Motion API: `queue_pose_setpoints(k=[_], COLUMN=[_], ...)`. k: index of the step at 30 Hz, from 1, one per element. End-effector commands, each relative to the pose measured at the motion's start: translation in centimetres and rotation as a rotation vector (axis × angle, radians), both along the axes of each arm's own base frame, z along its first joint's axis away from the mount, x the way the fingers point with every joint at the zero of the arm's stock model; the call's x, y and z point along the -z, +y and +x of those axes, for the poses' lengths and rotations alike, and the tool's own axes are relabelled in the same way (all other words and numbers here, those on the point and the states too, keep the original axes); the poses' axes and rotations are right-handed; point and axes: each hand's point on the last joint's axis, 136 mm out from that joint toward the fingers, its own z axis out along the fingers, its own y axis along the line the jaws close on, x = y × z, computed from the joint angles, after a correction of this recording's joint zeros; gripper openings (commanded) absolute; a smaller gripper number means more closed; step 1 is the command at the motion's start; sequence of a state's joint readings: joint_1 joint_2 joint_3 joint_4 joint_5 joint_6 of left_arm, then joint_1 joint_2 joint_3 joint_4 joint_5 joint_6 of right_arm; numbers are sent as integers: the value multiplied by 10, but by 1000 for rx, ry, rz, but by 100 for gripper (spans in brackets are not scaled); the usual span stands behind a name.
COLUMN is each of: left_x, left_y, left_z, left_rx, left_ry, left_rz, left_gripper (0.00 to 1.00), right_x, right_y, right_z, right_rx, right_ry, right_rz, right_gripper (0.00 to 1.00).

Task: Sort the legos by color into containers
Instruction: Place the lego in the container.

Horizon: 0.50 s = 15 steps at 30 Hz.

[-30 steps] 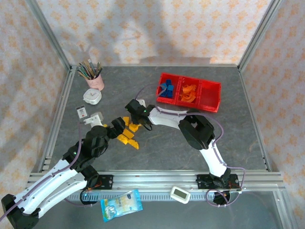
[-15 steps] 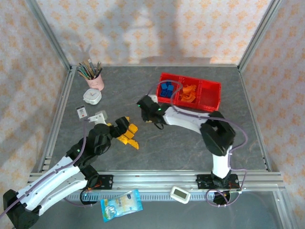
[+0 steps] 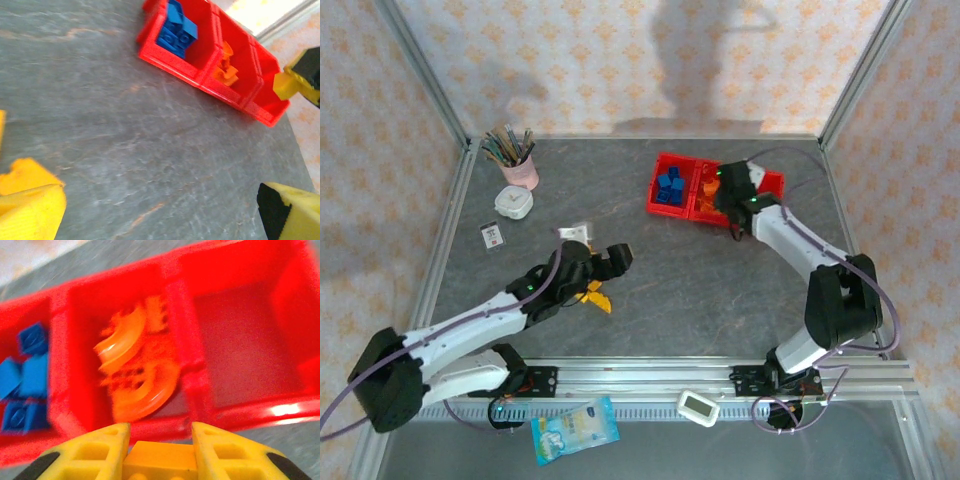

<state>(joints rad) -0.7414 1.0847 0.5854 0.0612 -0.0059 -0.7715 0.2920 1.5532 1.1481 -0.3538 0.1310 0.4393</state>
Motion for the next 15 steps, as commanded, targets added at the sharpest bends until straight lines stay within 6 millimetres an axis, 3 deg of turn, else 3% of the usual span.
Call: queue_pose_setpoints(k=[1,6,10,15], left_x=[-27,-26,-21,-17], left_y=[-34,-69,-85,-88], left_z=[10,14,19,23], left_rx=[69,140,163,160], left_ry=[-79,-78,-64,-59], left_rz=[-65,-112,-110,-93], left_gripper=[99,99,99,99], right_x=[-23,-11,8,17], right_y=[-40,-81,-85,-93], right_z=[10,35,58,72], right_rx=[83,156,128,132], right_ry=[-75,-52,-22,17], right_rz=[-28,-54,-59,-87], right_gripper=[32,32,34,41])
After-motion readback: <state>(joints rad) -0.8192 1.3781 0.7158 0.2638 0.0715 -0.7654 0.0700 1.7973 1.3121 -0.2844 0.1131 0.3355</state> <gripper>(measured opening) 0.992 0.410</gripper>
